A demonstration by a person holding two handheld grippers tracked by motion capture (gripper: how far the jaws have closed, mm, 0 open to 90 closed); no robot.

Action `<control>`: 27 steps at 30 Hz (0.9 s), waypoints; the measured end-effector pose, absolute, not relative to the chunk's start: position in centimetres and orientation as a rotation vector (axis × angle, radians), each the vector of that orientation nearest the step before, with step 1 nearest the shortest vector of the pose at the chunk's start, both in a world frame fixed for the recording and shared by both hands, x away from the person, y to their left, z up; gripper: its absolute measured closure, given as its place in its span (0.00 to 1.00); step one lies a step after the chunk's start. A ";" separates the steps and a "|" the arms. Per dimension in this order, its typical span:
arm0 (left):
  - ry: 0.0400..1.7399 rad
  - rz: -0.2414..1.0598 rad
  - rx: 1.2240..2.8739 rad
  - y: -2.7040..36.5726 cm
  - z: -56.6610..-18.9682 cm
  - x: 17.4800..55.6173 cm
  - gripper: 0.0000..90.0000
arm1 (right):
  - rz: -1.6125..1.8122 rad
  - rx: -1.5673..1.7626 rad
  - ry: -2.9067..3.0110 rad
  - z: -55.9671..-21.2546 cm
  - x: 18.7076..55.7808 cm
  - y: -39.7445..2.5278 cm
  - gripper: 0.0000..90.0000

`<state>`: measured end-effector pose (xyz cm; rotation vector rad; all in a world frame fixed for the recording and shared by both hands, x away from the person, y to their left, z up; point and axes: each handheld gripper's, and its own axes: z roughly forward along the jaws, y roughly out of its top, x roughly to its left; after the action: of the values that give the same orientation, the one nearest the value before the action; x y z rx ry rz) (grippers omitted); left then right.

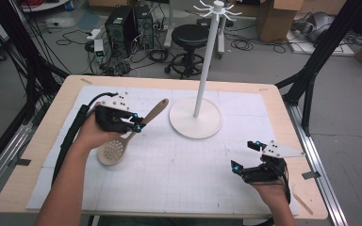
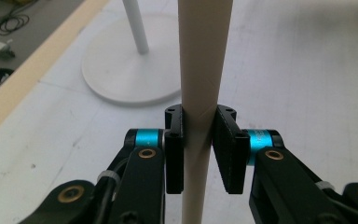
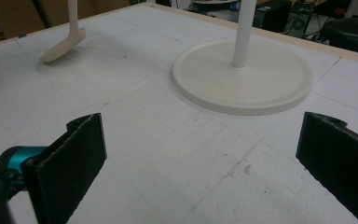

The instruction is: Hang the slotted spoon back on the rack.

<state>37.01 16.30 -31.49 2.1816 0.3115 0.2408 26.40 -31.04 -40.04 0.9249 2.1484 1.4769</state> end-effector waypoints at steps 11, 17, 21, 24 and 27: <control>0.352 0.234 2.066 15.9 -28.9 38.2 0.84 | 1.476 0.930 2.150 -40.1 26.4 -31.1 0.00; 0.369 0.245 2.069 14.8 -27.3 39.3 0.84 | 1.478 0.930 2.150 -40.2 26.5 -31.1 0.00; 0.357 0.247 2.052 13.6 -25.5 39.9 0.83 | 1.479 0.924 2.152 -40.1 26.6 -31.1 0.00; 0.350 0.252 2.045 12.8 -24.1 40.3 0.83 | 1.483 0.927 2.150 -40.0 26.5 -31.1 0.00; 0.342 0.251 2.035 12.1 -22.7 40.8 0.83 | 1.488 0.925 2.143 -40.0 26.5 -31.1 0.00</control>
<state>40.82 12.12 -22.71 2.0348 0.3419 0.2511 26.47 -31.12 -39.99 0.9249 2.1432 1.4884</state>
